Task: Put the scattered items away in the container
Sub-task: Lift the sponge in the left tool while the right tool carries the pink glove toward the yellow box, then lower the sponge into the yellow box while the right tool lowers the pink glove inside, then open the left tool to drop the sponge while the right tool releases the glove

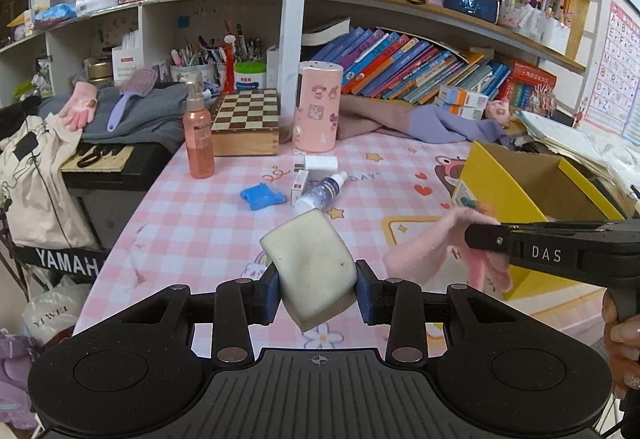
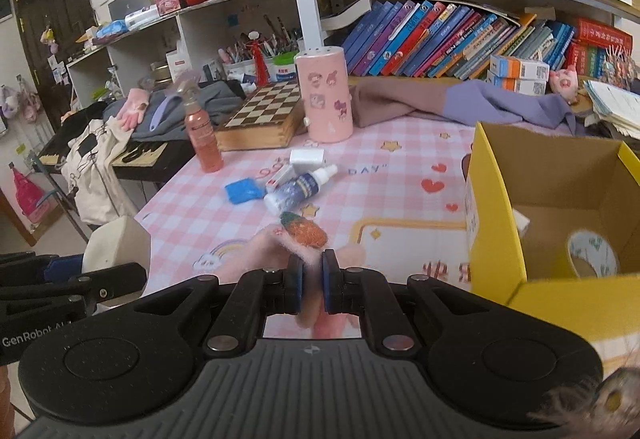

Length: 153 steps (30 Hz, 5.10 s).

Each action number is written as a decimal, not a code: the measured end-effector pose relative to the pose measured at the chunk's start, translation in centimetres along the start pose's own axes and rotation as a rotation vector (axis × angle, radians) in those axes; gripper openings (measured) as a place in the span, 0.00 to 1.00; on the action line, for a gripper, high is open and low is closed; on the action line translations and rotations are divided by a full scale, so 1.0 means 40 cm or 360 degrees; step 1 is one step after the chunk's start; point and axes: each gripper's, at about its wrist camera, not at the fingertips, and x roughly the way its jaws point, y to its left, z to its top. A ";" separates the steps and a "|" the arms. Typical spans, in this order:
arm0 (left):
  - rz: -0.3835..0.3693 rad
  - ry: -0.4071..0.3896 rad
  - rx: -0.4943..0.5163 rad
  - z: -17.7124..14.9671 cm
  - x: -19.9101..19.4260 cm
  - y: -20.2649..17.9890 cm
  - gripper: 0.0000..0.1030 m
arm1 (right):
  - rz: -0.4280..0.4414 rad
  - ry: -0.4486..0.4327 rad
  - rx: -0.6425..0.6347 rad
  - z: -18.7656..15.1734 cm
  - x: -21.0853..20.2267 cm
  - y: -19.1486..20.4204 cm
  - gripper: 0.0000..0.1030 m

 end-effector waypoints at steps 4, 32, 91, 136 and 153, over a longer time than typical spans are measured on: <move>-0.0022 0.0006 0.0013 -0.026 -0.032 -0.002 0.35 | -0.0007 0.0000 0.0008 -0.030 -0.033 0.016 0.09; -0.0454 0.0113 0.0285 -0.097 -0.057 -0.171 0.34 | -0.0355 0.0085 0.0250 -0.218 -0.242 -0.090 0.09; -0.0893 0.0164 0.0685 -0.068 0.049 -0.543 0.33 | -0.0673 0.0054 0.0541 -0.264 -0.360 -0.387 0.09; -0.0367 0.0232 0.0566 0.105 0.353 -0.699 0.41 | -0.0176 0.0186 0.0170 0.054 0.006 -0.687 0.30; -0.0363 0.0063 0.0634 0.105 0.272 -0.678 0.80 | -0.0322 0.0026 0.0181 0.053 -0.071 -0.644 0.59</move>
